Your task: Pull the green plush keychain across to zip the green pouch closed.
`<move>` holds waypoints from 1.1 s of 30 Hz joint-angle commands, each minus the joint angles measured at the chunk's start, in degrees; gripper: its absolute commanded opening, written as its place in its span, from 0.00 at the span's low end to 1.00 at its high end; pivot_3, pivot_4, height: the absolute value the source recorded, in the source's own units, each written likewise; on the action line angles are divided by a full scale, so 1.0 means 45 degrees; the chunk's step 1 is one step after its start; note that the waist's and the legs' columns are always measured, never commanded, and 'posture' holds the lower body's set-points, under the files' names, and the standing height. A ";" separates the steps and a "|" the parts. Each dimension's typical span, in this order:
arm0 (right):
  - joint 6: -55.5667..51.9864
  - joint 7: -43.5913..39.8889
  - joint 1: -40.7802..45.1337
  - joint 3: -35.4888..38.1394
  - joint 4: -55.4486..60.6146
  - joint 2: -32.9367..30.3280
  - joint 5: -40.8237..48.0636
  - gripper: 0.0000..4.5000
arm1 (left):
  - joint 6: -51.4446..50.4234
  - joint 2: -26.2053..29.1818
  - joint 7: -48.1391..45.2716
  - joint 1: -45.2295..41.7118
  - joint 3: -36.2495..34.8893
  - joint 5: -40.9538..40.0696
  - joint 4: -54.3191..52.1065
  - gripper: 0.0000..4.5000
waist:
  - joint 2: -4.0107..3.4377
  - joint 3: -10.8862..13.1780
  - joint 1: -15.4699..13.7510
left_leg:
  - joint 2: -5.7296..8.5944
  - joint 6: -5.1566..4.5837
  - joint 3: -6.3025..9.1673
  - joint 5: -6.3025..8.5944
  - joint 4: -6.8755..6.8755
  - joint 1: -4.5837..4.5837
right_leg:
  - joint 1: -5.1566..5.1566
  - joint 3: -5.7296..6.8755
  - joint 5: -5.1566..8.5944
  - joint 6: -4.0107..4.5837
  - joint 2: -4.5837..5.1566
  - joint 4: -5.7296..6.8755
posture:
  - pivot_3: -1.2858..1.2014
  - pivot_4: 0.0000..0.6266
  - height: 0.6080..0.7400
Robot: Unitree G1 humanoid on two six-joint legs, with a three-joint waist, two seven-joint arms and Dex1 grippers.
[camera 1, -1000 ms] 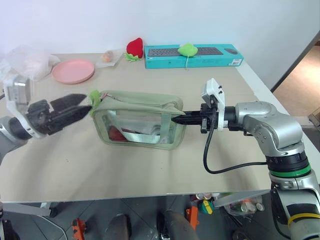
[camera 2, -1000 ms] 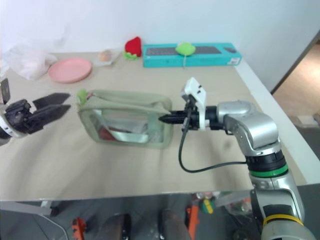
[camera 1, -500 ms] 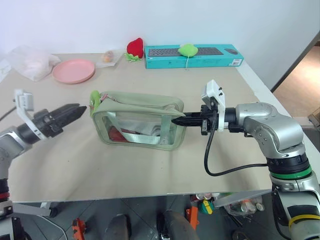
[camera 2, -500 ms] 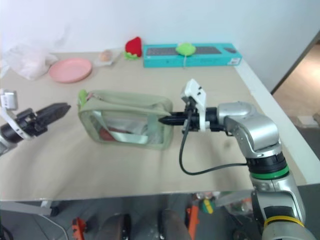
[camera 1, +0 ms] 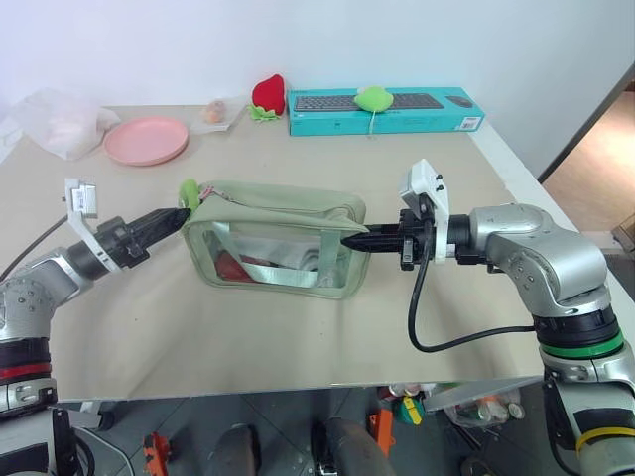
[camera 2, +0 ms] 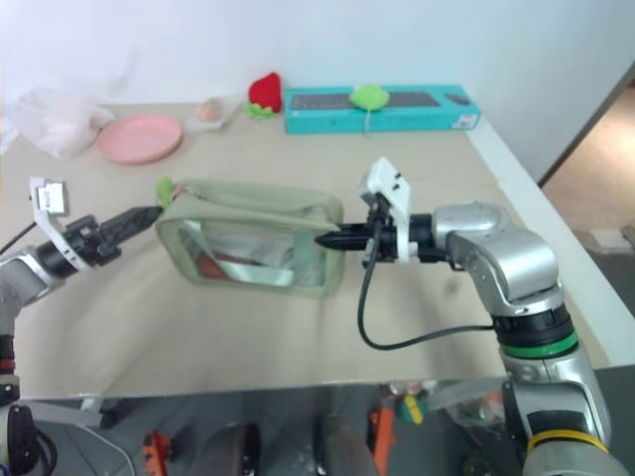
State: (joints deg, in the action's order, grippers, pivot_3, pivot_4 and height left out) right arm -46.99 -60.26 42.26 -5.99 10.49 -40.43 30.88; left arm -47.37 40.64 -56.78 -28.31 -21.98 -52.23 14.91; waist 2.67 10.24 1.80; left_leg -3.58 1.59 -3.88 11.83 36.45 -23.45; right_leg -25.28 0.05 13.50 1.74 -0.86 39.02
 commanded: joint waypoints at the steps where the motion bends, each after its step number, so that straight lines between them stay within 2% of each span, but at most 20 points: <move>1: 0.0004 0.0022 0.0036 0.0594 0.0560 -0.0245 0.0299 0.00 | -0.0088 -0.0033 -0.0173 -0.0122 -0.0208 -0.0262 -0.0600 0.59 | 0.0000 0.0000 0.0000 | 0.0000 0.0000 -0.0001 0.0000 0.0001 0.0000 | 0.0000 0.0000 0.0000 0.0000 0.0002 0.0000 | 0.52 0.24 1.00; 3: -0.0003 0.0054 0.0097 0.0568 0.0504 -0.0254 0.0330 0.00 | -0.0087 -0.0073 -0.0143 -0.0117 -0.0255 -0.0238 -0.0633 0.40 | 0.0000 0.0000 0.0001 | 0.0001 0.0000 -0.0003 0.0000 0.0003 0.0000 | 0.0000 -0.0002 -0.0001 -0.0001 0.0003 0.0000 | 0.52 0.24 1.00; 4: -0.0011 0.0066 0.0108 0.0567 0.0504 -0.0266 0.0354 0.00 | -0.0076 -0.0098 -0.0128 -0.0099 -0.0285 -0.0247 -0.0685 0.34 | 0.0000 0.0000 0.0001 | 0.0001 0.0000 -0.0002 0.0000 0.0003 0.0001 | 0.0000 -0.0001 -0.0001 -0.0002 0.0003 0.0000 | 0.52 0.24 1.00; 7: -0.0012 0.0078 0.0161 0.0540 0.0468 -0.0263 0.0373 0.00 | 0.0146 -0.0195 0.0133 -0.0109 -0.0366 -0.0141 -0.0967 0.10 | 0.0000 0.0000 0.0001 | 0.0001 0.0000 0.0000 0.0000 0.0003 0.0000 | 0.0000 0.0000 -0.0001 -0.0001 0.0000 0.0000 | 0.52 0.24 1.00; 11: 0.0024 0.0062 0.0220 0.0468 0.0395 -0.0259 0.0366 0.00 | 0.0021 -0.0327 0.0472 -0.0804 -0.0598 -0.0698 -0.1726 0.10 | 0.0002 0.0001 -0.0006 | 0.0000 0.0000 -0.0002 0.0000 0.0003 0.0001 | 0.0000 -0.0003 -0.0001 -0.0002 0.0001 0.0000 | 0.52 0.24 1.00; 18: 0.0047 0.0088 0.0317 0.0406 0.0324 -0.0172 0.0361 0.00 | -0.0712 -0.0569 0.0522 -0.2032 0.0140 -0.1855 -0.3985 0.10 | 0.0007 0.0001 0.0013 | 0.0008 0.0002 0.0000 -0.0001 0.0016 -0.0011 | 0.0001 -0.0009 -0.0005 -0.0012 0.0006 0.0000 | 0.52 0.24 1.00; 27: -0.0073 0.0343 0.0101 0.0593 0.0585 -0.0187 0.0492 0.00 | -0.0803 -0.0220 0.0175 -0.1554 0.1368 -0.0827 -0.3874 0.10 | 0.0007 0.0001 0.0013 | 0.0014 0.0012 0.0010 -0.0007 0.0016 0.0002 | 0.0004 -0.0004 -0.0009 -0.0008 -0.0021 0.0005 | 0.52 0.24 1.00; 31: -0.0130 0.0490 0.0041 0.0641 0.0652 -0.0206 0.0572 0.00 | -0.1166 -0.0183 0.0224 -0.1776 0.1084 -0.1132 -0.3540 0.32 | 0.0007 0.0001 0.0011 | 0.0012 0.0014 0.0010 -0.0009 0.0015 0.0000 | 0.0003 -0.0002 -0.0009 -0.0007 -0.0023 0.0005 | 0.52 0.24 1.00; 33: -0.0136 0.0515 0.0032 0.0635 0.0659 -0.0219 0.0592 0.00 | -0.1040 -0.0271 0.0632 -0.2024 0.0865 -0.1030 -0.3182 0.51 | 0.0008 0.0001 0.0010 | 0.0015 0.0014 0.0010 -0.0008 0.0017 -0.0001 | 0.0004 -0.0002 -0.0009 -0.0008 -0.0017 0.0005 | 0.52 0.24 1.00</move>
State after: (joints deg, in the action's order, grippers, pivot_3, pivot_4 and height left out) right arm -47.76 -58.18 42.23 -5.64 11.14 -41.01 32.40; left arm -52.50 39.01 -54.83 -35.60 -15.84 -56.34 0.23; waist 2.71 10.24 1.84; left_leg -3.52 1.66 -3.84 11.79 36.54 -23.45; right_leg -25.26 0.04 13.46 1.70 -0.93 39.05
